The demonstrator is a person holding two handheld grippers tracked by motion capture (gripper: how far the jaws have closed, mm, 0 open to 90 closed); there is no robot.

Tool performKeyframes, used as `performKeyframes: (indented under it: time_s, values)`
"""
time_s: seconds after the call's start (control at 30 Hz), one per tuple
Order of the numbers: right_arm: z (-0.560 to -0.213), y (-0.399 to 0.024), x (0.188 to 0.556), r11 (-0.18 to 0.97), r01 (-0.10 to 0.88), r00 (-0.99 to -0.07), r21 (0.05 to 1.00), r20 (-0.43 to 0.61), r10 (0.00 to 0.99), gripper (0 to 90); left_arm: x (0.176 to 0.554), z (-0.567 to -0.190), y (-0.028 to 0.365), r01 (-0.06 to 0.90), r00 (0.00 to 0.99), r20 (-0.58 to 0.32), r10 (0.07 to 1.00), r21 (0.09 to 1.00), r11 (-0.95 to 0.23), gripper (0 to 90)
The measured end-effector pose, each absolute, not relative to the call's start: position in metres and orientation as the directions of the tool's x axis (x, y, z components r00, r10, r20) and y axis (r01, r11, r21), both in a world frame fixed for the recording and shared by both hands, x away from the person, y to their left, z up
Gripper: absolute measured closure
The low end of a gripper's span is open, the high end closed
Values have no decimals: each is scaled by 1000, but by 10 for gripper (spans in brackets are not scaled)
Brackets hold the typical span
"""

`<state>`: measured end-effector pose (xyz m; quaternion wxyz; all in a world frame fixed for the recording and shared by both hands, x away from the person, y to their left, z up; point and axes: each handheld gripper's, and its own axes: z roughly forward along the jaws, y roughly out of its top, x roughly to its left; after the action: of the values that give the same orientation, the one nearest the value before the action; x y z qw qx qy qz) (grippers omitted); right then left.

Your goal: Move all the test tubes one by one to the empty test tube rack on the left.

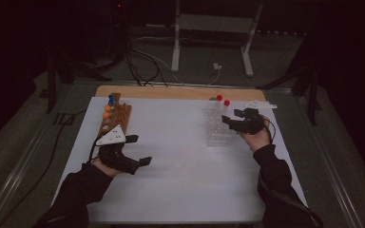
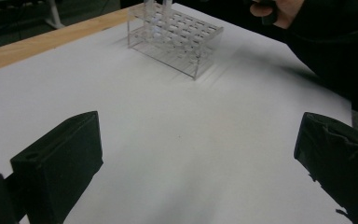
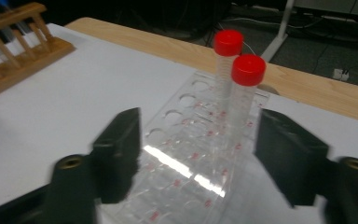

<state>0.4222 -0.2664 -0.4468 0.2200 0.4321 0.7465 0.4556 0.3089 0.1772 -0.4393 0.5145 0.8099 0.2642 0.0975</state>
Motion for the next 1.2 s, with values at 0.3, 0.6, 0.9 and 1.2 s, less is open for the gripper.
performKeyframes:
  time_s: [0.3,0.6,0.9,1.2]
  values:
    - [-460,-266,448,242,477,-505,845,39,862,556,310,-442,177,337,837,-121,534,883,-327,19]
    - [-465,-264,463,227,495,-486,839,51,872,610,310,-444,177,337,840,-120,529,880,-335,18]
    - [-467,-259,468,234,503,-487,832,50,872,708,311,-445,178,342,839,-127,530,879,-331,19]
    - [-460,-263,469,222,497,-477,839,51,877,752,311,-445,176,340,839,-120,530,877,-340,19]
